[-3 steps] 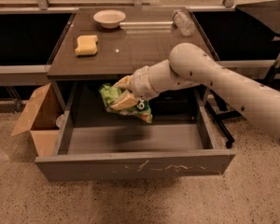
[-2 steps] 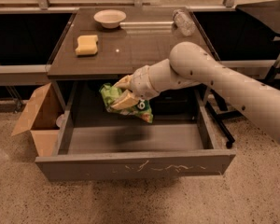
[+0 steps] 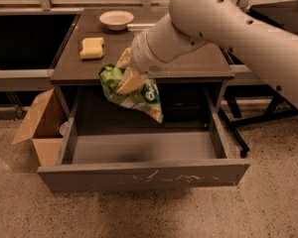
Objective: Pick green rice chip bag from top drawer and place on counter
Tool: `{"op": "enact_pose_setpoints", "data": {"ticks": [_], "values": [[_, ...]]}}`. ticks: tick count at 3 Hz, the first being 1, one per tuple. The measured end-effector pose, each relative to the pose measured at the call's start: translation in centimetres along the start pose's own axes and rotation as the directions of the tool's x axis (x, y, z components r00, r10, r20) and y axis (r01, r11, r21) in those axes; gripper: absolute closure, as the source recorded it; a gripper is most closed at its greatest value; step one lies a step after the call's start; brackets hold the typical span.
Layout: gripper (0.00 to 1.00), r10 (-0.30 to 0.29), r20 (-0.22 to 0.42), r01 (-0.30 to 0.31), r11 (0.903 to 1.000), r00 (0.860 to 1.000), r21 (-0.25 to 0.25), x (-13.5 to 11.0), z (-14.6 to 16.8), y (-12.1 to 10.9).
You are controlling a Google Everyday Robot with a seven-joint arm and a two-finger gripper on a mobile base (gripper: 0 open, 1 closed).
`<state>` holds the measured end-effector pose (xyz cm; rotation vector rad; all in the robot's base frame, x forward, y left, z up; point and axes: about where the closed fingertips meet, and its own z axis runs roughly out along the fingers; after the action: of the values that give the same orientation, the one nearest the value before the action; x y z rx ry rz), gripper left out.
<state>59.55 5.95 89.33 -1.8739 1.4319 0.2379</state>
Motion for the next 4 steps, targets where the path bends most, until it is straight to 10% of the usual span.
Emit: {"op": "enact_pose_setpoints", "data": {"ticks": [4], "values": [[1.00,-0.058,-0.141,0.070,0.9944,0.988,0.079,-2.3,-5.3,-4.3]]}}
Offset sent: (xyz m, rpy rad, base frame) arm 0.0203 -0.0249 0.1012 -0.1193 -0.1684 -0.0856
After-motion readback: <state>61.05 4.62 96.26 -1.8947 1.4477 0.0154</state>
